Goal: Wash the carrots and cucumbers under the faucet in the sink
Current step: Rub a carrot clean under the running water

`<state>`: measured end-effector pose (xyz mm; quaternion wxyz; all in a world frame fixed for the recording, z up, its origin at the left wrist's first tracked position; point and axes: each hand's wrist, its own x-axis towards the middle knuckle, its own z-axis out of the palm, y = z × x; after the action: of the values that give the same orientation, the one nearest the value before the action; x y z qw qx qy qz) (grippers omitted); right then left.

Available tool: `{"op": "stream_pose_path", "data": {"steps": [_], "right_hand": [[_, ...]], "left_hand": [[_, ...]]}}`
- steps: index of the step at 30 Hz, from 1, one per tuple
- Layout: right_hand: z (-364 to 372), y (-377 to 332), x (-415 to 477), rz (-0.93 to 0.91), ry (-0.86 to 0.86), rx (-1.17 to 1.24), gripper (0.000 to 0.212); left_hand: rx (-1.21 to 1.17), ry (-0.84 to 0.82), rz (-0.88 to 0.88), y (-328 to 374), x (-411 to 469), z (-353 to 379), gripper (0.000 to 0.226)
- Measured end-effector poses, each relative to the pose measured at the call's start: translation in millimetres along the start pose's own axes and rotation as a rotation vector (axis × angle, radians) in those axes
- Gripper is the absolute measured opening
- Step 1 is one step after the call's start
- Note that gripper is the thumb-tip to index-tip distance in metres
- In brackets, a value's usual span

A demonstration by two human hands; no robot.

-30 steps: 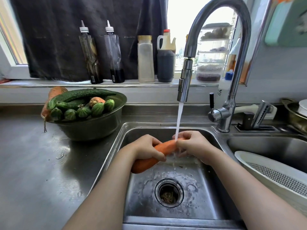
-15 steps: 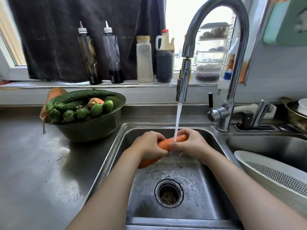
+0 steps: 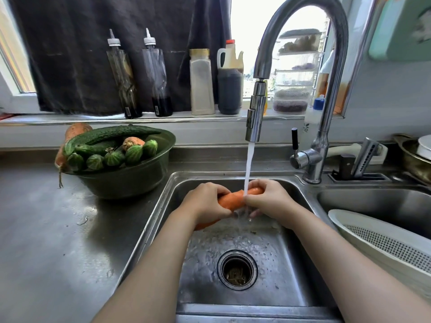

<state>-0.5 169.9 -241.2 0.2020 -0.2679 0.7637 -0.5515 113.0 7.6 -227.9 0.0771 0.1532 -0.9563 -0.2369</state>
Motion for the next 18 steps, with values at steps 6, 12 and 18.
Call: {"op": "stream_pose_path", "data": {"steps": [6, 12, 18], "right_hand": [[1.7, 1.3, -1.9, 0.001, 0.008, -0.028, 0.032], [-2.8, -3.8, -0.2, 0.003, -0.015, 0.048, 0.026], [5.7, -7.0, -2.9, 0.019, -0.076, 0.184, 0.024]], "left_hand": [[0.018, 0.001, 0.021, 0.2, -1.1, -0.3, 0.045], [-0.122, -0.045, -0.014, -11.0, 3.6, 1.9, 0.051], [-0.400, -0.290, -0.050, -32.2, 1.8, -0.4, 0.030]]}}
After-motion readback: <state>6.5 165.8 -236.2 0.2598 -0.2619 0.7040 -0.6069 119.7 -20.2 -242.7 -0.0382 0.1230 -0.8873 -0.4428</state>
